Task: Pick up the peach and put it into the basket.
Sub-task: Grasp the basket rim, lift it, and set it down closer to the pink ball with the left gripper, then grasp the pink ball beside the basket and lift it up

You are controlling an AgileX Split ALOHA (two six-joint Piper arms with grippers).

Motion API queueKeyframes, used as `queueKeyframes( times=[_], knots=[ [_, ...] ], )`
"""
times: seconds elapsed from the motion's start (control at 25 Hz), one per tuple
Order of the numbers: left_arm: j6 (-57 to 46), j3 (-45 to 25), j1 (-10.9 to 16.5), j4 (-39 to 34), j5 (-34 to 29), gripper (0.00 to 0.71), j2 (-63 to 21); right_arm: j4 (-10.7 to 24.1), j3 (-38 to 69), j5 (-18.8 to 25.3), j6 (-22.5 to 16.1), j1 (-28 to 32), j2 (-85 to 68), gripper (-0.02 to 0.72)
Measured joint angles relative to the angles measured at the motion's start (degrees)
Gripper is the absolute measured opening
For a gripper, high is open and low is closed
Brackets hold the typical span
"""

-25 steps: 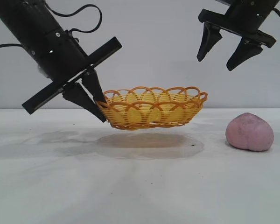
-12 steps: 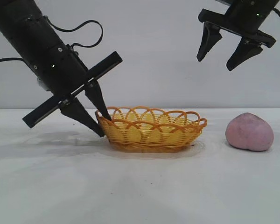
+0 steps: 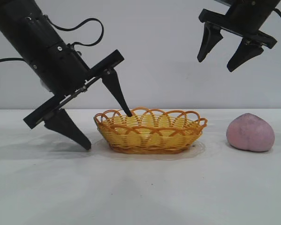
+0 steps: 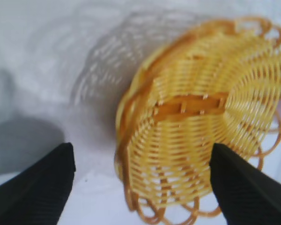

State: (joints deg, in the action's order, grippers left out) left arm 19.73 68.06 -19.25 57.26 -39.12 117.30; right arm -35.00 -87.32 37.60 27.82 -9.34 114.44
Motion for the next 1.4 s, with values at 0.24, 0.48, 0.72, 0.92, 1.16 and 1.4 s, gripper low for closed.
queueKeyframes(
  times=[0.24,0.48,0.72,0.92,1.16,1.4],
  knots=[
    [-2.8,7.2,0.0,-17.5,-8.8,0.554,0.0,0.0,0.0,0.0,0.0,0.0,0.0,0.517],
    [-7.4,17.1,0.0,-36.1,-21.3,0.554,0.0,0.0,0.0,0.0,0.0,0.0,0.0,0.517],
    [-10.6,23.0,0.0,-55.3,-29.2,0.554,0.0,0.0,0.0,0.0,0.0,0.0,0.0,0.517],
    [-10.6,23.1,0.4,-64.4,-29.8,0.349,0.0,0.0,0.0,0.0,0.0,0.0,0.0,0.517],
    [-10.6,23.1,8.0,-64.1,-29.8,0.32,0.0,0.0,0.0,0.0,0.0,0.0,0.0,0.517],
    [-12.2,23.1,16.2,-60.0,-29.8,0.339,-0.4,0.0,0.0,0.0,0.0,0.0,0.0,0.517]
  ],
)
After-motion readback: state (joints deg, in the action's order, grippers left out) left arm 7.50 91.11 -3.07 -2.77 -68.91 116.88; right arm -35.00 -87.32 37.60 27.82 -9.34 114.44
